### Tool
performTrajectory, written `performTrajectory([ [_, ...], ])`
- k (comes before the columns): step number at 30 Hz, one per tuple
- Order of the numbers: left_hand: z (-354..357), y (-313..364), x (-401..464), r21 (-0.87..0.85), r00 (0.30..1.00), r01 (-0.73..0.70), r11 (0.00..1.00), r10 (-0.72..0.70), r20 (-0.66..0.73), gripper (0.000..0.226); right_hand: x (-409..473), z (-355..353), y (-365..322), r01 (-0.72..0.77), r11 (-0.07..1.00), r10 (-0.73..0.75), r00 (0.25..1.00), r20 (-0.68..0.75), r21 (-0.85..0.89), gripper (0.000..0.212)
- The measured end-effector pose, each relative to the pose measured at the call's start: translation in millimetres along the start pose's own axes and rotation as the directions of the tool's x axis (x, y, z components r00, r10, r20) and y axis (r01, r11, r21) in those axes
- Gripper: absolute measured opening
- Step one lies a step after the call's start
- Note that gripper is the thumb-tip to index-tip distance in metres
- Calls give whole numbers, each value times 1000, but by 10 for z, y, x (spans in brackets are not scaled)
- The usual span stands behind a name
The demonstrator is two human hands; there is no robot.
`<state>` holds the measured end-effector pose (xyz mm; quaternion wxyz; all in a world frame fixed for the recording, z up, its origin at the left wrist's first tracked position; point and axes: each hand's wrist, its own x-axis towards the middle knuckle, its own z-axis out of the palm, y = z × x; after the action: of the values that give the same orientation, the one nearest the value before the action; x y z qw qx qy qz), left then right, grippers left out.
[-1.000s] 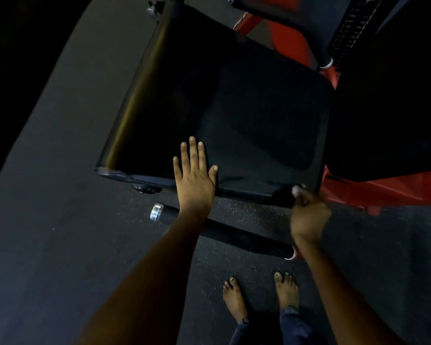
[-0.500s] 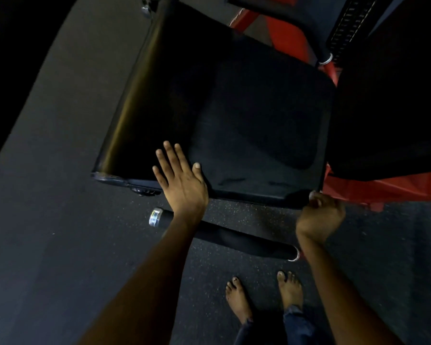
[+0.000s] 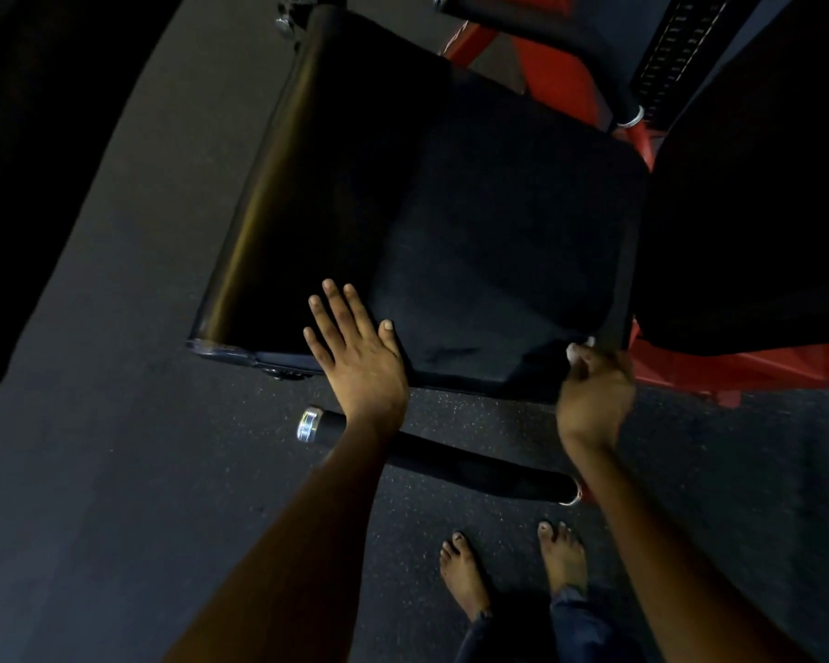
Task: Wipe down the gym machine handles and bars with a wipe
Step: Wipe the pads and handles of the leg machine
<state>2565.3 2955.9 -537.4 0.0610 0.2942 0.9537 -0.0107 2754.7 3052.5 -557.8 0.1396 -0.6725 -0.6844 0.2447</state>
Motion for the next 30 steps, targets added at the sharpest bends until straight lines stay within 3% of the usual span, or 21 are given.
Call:
performTrajectory([
  [2, 15, 2, -2, 0, 1000, -3, 1000, 3, -8, 61, -174, 49, -236, 1, 999, 4, 994, 112, -41, 25],
  [4, 21, 5, 4, -8, 1000, -4, 1000, 4, -23, 61, -438, 206, -602, 266, 957, -287, 928, 239, 116, 18],
  [6, 23, 4, 11, -21, 1000, -5, 1000, 4, -23, 61, -600, 318, -865, 509, 833, -553, 776, 303, 219, 11],
  [8, 23, -2, 5, -15, 1000, -6, 1000, 6, -17, 61, -483, 346, -898, 714, 678, -727, 615, 305, 175, 16],
  [9, 23, -5, 2, -8, 1000, -5, 1000, 5, -15, 60, -369, 322, -800, 708, 688, -711, 614, 343, 158, 16],
  [11, 24, -2, 1, 12, 1000, -6, 1000, 6, -13, 59, -137, 206, -482, 588, 798, -600, 753, 269, 134, 13],
  [13, 31, 4, 3, 25, 1000, -2, 1000, 3, -19, 60, 12, 111, -114, 317, 947, -320, 939, 124, 44, 19],
  [15, 26, 2, 13, 17, 1000, 1, 1000, -1, -17, 61, -38, 63, -7, 140, 986, -132, 987, 86, -89, 31],
  [17, 20, -1, 12, 9, 1000, -3, 1000, 3, -14, 61, -281, 104, -183, 87, 987, -73, 992, 102, -139, 35],
  [19, 10, 3, 13, 1, 1000, -9, 1000, 9, 4, 61, -557, 158, -464, 294, 953, -276, 943, 185, -78, 37],
  [21, -30, -4, 19, 7, 999, -24, 1000, 24, 36, 62, -641, 162, -646, 523, 852, -501, 826, 257, -18, 40],
  [25, -266, -77, -64, -46, 980, -103, 994, 109, 164, 63, -397, -59, -708, 384, 923, -360, 849, 386, 14, 43],
  [28, -517, -42, -314, -155, 978, -101, 983, 126, 166, 54, -338, -375, -673, 394, 918, -351, 781, 516, 28, 36],
  [30, -720, 54, -481, -189, 981, -77, 979, 108, 163, 45, -338, -630, -702, 403, 915, -348, 773, 530, 13, 33],
])
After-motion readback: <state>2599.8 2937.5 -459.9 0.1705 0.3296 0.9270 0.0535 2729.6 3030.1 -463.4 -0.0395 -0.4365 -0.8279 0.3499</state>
